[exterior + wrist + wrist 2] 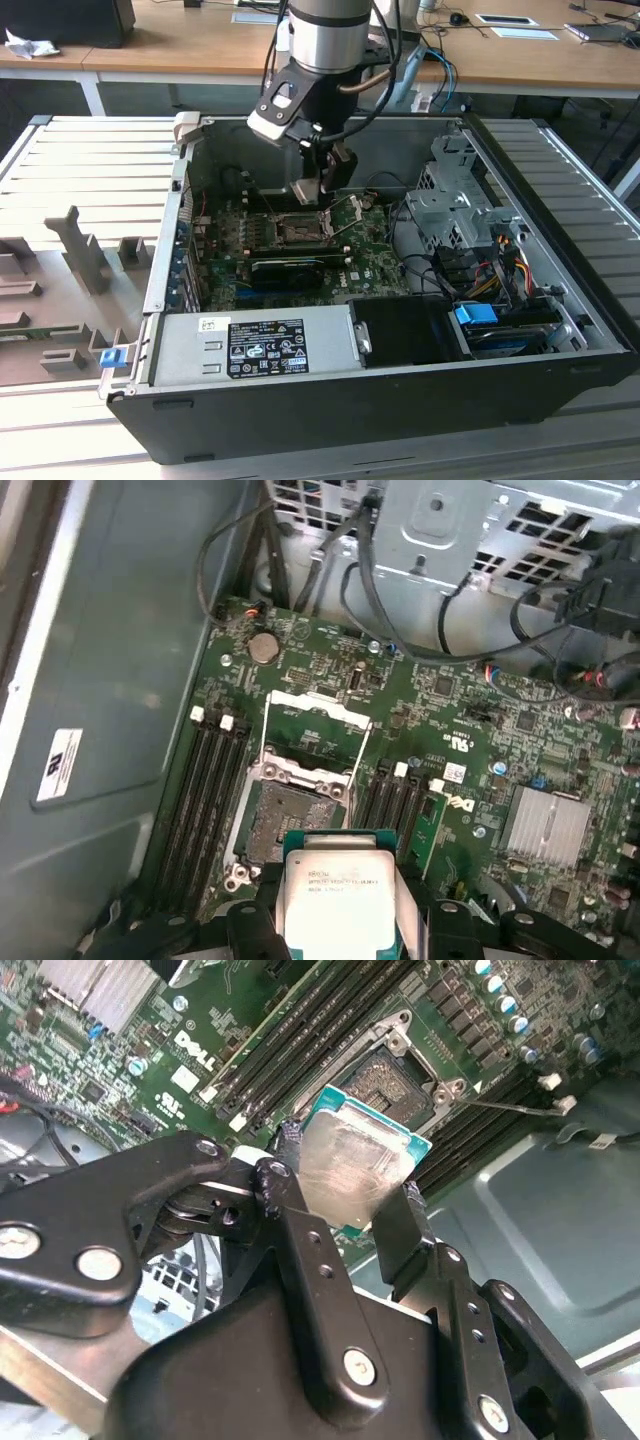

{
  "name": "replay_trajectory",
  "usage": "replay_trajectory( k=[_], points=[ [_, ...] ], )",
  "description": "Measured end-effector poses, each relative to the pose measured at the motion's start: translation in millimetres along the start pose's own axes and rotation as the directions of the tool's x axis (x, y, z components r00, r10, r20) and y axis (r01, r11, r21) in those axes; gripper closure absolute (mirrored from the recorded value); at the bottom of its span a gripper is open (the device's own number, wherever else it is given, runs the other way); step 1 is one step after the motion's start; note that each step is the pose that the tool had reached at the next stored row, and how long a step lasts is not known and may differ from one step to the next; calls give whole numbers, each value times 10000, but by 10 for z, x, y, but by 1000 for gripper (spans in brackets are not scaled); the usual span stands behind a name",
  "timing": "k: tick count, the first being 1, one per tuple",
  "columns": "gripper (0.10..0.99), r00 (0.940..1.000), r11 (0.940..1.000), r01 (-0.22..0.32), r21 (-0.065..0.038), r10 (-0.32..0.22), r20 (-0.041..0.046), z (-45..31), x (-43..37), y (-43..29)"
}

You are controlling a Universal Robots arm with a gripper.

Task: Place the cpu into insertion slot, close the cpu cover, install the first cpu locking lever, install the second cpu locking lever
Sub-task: 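Place the cpu into insertion slot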

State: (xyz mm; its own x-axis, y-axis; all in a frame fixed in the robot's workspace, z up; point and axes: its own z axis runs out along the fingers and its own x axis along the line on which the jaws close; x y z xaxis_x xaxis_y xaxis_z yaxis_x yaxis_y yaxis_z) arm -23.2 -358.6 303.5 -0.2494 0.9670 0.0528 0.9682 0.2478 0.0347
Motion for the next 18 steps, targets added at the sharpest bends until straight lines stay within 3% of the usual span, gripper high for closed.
replay_trajectory(
  k=[4,10,12,18],
  points=[
    [557,9954,9954,-958,-52,958,31,31,-2,-1],
    [557,9871,9871,-1599,-90,1599,47,55,-3,-2],
    [557,9808,9808,-1949,-110,1950,57,97,-5,-4],
    [557,9781,9781,-2080,-118,2081,61,212,-9,-12]
  ],
)
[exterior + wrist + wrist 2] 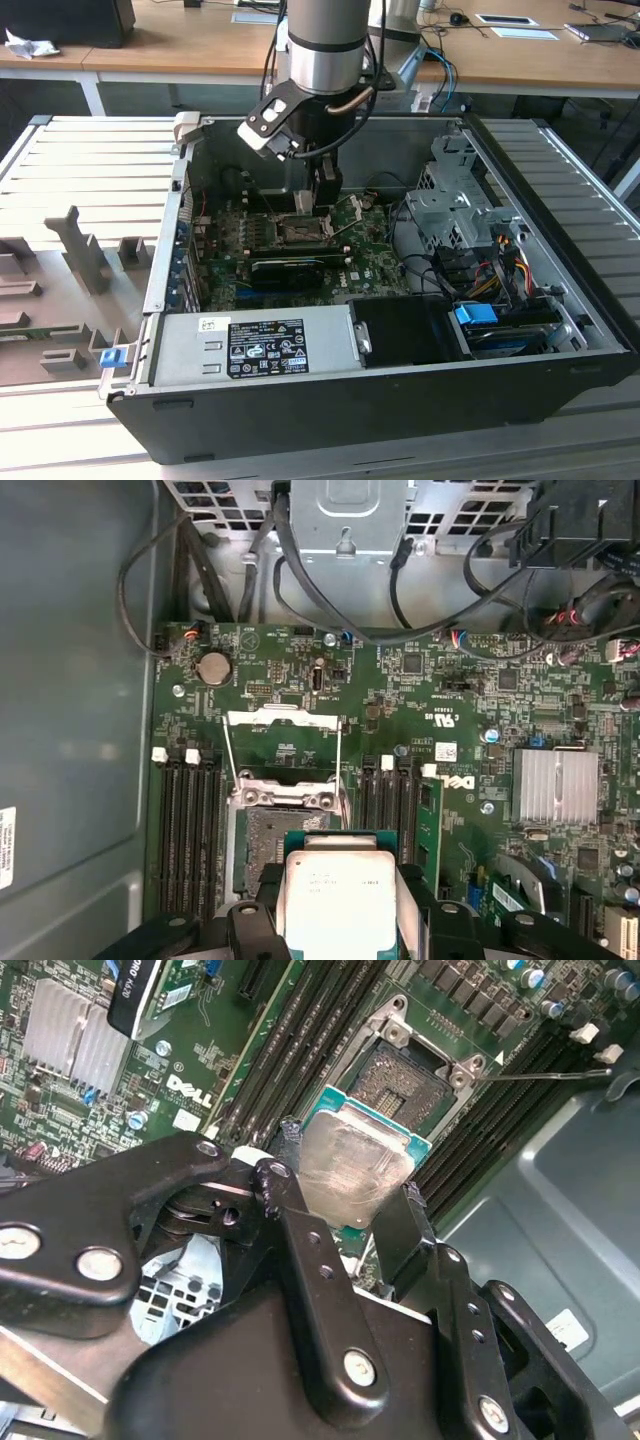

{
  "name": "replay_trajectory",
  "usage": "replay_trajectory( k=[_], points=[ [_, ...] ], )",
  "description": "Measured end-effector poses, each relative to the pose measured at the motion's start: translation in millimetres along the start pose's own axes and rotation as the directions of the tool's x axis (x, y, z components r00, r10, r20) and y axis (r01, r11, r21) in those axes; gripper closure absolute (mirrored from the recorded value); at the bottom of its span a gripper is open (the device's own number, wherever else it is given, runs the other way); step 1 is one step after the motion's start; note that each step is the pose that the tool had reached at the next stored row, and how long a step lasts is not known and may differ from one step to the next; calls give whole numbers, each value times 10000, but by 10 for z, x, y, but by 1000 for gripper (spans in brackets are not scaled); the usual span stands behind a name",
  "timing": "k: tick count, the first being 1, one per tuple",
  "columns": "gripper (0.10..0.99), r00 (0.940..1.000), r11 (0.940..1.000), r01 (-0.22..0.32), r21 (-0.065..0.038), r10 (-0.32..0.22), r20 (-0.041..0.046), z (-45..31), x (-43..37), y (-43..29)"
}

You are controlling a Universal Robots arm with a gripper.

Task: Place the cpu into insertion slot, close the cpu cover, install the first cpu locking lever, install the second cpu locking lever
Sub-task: 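Place the cpu into insertion slot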

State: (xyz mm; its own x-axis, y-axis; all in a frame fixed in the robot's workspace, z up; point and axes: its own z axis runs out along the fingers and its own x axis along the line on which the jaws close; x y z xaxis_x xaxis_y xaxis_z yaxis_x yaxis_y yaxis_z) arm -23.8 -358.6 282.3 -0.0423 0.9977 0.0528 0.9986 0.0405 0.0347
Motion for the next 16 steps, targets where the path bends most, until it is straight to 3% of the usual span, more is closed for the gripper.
replay_trajectory(
  k=[4,10,16],
  points=[
    [557,10000,10000,-1,3,1,46,39,-1,-1],
    [557,9999,10000,-38,4,38,125,162,18,-6],
    [557,9994,9995,-309,-11,309,138,248,19,-25]
  ],
)
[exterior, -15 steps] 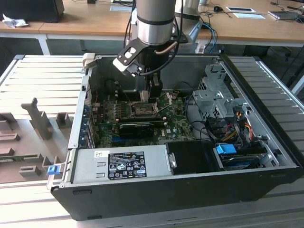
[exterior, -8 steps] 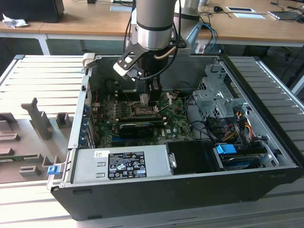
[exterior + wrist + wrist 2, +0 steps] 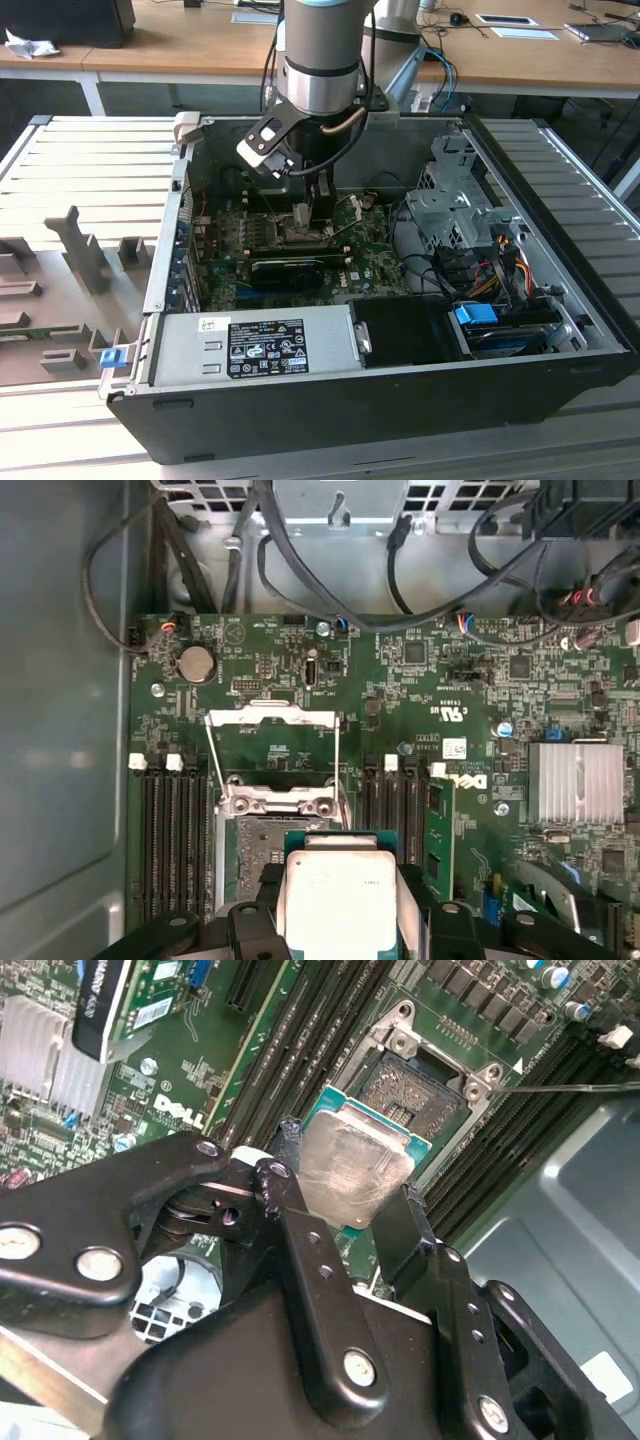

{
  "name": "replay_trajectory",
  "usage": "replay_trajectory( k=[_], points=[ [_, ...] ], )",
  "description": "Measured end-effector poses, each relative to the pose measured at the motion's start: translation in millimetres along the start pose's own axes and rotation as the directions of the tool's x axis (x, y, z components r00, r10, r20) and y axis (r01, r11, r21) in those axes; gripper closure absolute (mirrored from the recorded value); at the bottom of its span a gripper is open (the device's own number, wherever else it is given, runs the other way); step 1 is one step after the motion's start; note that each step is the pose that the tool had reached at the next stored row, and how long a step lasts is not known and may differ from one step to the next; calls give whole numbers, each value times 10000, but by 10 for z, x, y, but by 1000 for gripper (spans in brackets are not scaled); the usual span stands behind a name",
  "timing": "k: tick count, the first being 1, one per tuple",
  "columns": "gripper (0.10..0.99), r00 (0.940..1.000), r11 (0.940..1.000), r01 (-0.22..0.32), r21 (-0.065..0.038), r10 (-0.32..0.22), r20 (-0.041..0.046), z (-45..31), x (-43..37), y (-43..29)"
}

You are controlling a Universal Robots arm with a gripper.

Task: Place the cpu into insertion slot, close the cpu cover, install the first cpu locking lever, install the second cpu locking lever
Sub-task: 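Place the cpu into insertion slot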

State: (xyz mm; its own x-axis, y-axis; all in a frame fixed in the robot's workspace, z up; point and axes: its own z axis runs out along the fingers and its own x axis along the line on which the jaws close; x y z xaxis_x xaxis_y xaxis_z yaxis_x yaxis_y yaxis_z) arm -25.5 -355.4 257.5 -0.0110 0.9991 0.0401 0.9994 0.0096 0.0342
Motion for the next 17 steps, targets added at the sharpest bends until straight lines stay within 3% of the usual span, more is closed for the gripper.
replay_trajectory(
  k=[3,8,17],
  points=[
    [557,10000,10000,1,1,-1,18,40,16,-4],
    [557,10000,10000,1,-1,-1,24,106,106,-6],
    [557,10000,10000,1,0,-1,13,161,122,-65]
  ],
)
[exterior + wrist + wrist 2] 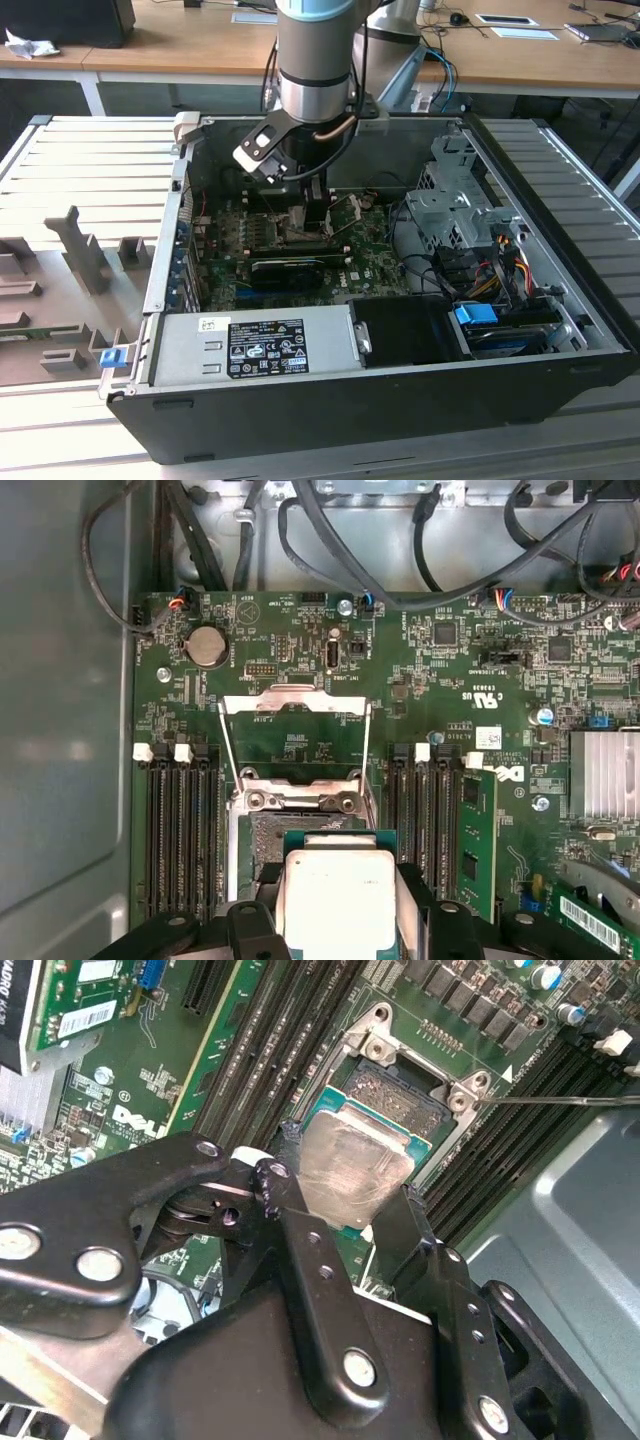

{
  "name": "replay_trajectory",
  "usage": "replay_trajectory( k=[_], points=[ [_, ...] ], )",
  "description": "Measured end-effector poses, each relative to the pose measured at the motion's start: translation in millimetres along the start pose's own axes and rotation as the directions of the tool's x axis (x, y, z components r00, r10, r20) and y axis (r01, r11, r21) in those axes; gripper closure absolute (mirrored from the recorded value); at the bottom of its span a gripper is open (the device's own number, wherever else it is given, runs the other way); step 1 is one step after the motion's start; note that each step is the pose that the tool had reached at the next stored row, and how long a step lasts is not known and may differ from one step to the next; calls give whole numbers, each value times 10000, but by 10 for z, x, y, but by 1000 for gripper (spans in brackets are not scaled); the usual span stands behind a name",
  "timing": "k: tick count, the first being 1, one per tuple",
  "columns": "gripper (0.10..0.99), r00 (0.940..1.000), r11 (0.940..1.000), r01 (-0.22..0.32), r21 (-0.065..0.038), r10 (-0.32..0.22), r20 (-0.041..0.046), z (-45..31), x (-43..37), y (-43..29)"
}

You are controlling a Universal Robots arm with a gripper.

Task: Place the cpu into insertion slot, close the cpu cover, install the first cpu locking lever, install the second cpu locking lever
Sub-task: 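Place the cpu into insertion slot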

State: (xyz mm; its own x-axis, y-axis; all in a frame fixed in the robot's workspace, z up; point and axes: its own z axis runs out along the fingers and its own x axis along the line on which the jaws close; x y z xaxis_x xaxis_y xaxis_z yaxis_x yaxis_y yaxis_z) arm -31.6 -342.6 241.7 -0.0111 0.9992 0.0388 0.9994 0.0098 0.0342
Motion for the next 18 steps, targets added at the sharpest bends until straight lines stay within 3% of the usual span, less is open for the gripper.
replay_trajectory(
  k=[18],
  points=[
    [557,10000,10000,0,0,0,0,23,6,-50]
  ],
)
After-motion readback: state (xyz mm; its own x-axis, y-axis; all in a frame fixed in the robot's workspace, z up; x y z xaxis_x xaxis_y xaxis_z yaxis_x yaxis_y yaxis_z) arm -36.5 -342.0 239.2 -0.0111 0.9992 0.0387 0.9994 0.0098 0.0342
